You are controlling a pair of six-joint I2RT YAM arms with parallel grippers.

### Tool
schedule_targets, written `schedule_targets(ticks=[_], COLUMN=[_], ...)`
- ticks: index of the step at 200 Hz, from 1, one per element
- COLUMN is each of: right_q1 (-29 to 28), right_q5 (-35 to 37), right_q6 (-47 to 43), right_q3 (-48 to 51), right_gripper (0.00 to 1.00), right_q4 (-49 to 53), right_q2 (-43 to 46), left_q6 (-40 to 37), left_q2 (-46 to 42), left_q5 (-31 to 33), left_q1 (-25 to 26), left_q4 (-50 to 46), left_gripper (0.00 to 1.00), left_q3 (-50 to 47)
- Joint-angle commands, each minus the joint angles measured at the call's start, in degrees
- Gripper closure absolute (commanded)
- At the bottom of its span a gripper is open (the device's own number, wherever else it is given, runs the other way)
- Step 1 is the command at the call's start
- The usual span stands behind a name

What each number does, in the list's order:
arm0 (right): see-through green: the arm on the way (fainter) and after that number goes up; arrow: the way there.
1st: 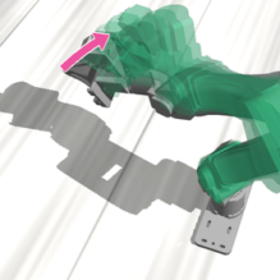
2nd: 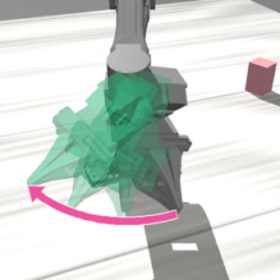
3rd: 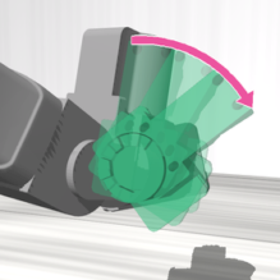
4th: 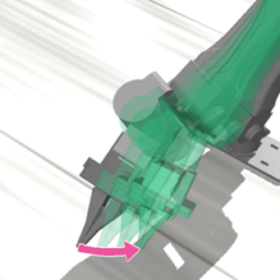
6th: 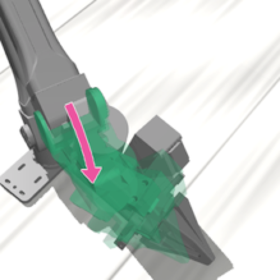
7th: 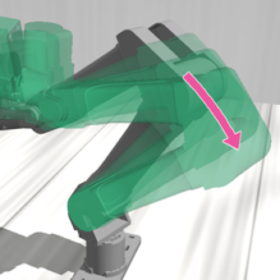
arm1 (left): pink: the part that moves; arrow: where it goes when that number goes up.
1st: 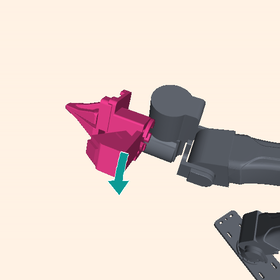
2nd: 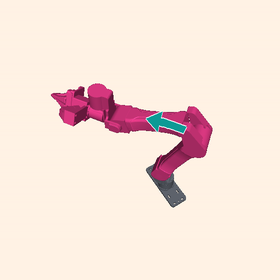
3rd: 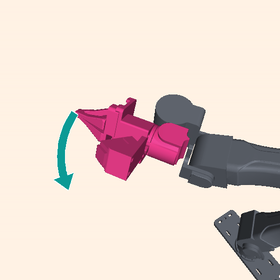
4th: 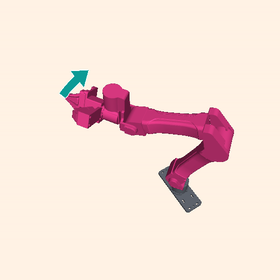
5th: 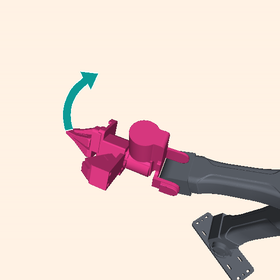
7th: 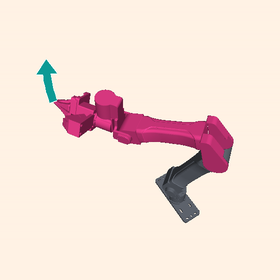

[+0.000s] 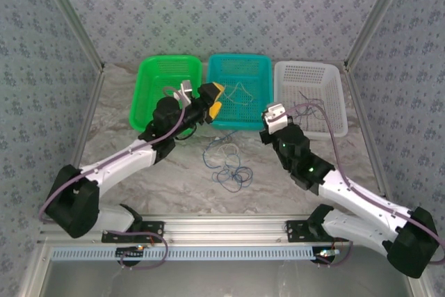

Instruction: Untangle the cables

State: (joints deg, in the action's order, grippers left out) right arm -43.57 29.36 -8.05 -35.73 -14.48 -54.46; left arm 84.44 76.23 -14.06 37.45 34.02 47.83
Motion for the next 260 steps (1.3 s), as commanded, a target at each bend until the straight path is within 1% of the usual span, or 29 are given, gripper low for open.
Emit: schedule_targets(ticks=[1,53,82,102,140,190,223,260], right_q1=[0.39,0.24,-0.18,-1.1,-3.68,-5.06,-5.76,-6.69], right_q5=[-0.37,1.13,1.39,1.71,3.3,3.24,3.18,2.37], right_q6=[-2.54,-2.62,-1.98,-0.96,0.05,3.16,5.59,6.82], right_q3=[-0.58,-2.95,-3.78,-4.02,-3.61,-1.81,0.07,1.32], right_gripper=[1.0,1.0,1.0,1.0,1.0,1.0,1.0,1.0], right_q4=[-5.78,-11.05,-12.74,-13.33,-13.56,-12.17,-10.75,-9.75], right_q2=[-3.58,-9.62,-11.0,-11.45,-10.47,-5.84,-3.32,-2.84], left_q6=[-0.81,2.3,2.68,3.35,5.71,6.88,6.22,6.71], left_q2=[-0.29,2.92,4.95,6.85,10.82,14.31,14.9,16.02], left_q5=[0.13,-0.06,0.16,0.16,0.75,1.27,1.87,1.63], left_q1=[1.94,5.15,7.22,7.42,7.35,6.93,6.52,6.38], left_q4=[-1.06,3.91,5.14,6.98,11.17,13.64,12.05,13.02], left_gripper=[0.12,0.12,0.12,0.12,0.13,0.15,0.21,0.22], left_q3=[1.99,3.41,4.87,5.73,6.28,7.4,8.12,8.99])
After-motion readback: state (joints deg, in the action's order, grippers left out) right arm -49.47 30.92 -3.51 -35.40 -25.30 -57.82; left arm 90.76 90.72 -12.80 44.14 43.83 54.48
